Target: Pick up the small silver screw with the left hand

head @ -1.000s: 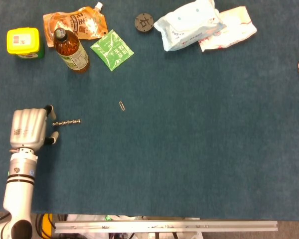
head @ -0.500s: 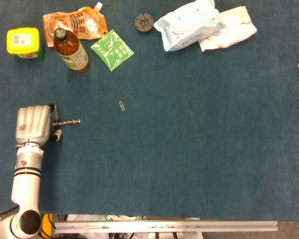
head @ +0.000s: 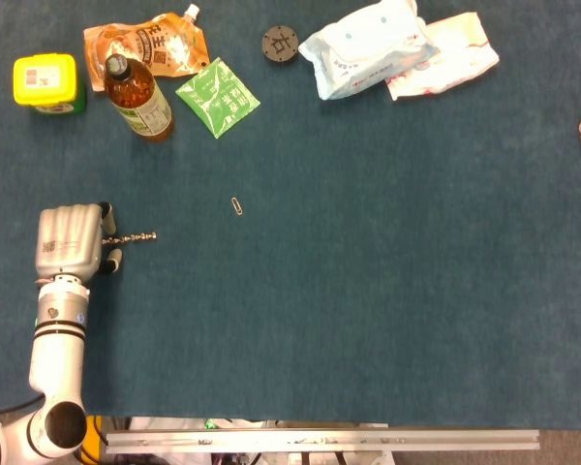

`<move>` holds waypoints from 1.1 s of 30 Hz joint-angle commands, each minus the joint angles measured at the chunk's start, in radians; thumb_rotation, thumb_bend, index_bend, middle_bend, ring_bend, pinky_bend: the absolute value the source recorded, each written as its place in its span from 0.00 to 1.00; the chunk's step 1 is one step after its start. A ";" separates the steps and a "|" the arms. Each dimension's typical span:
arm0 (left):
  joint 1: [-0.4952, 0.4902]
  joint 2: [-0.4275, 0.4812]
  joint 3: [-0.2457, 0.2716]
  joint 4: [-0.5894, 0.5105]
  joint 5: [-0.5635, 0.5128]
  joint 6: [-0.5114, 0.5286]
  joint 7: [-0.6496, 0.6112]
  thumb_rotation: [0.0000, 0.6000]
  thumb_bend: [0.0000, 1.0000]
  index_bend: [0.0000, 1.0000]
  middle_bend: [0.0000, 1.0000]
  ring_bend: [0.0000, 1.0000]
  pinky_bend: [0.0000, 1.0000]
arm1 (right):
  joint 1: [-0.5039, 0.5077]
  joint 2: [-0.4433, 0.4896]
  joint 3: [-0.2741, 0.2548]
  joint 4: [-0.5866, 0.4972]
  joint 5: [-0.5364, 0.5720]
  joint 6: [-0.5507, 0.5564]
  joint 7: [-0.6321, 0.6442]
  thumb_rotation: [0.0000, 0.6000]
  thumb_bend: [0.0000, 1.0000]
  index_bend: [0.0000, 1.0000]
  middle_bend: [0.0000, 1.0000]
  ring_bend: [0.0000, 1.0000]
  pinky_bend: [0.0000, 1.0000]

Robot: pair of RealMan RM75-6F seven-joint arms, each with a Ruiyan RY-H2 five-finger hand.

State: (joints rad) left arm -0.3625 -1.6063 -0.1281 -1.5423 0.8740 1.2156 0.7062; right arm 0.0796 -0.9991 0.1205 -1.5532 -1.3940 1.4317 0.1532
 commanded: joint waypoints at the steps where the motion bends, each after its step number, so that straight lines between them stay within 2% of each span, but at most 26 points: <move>1: -0.004 -0.001 0.001 -0.001 -0.006 0.002 0.002 1.00 0.27 0.49 0.86 0.86 1.00 | -0.001 -0.001 0.000 0.002 0.001 -0.001 0.002 1.00 0.23 0.37 0.43 0.38 0.40; 33: -0.030 -0.013 0.015 0.031 -0.038 0.000 -0.036 1.00 0.38 0.56 0.87 0.87 1.00 | -0.011 0.004 0.000 -0.005 0.004 0.008 -0.003 1.00 0.23 0.37 0.43 0.38 0.40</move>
State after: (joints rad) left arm -0.3933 -1.6200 -0.1137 -1.5120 0.8330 1.2138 0.6727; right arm 0.0682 -0.9951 0.1208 -1.5582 -1.3898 1.4400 0.1503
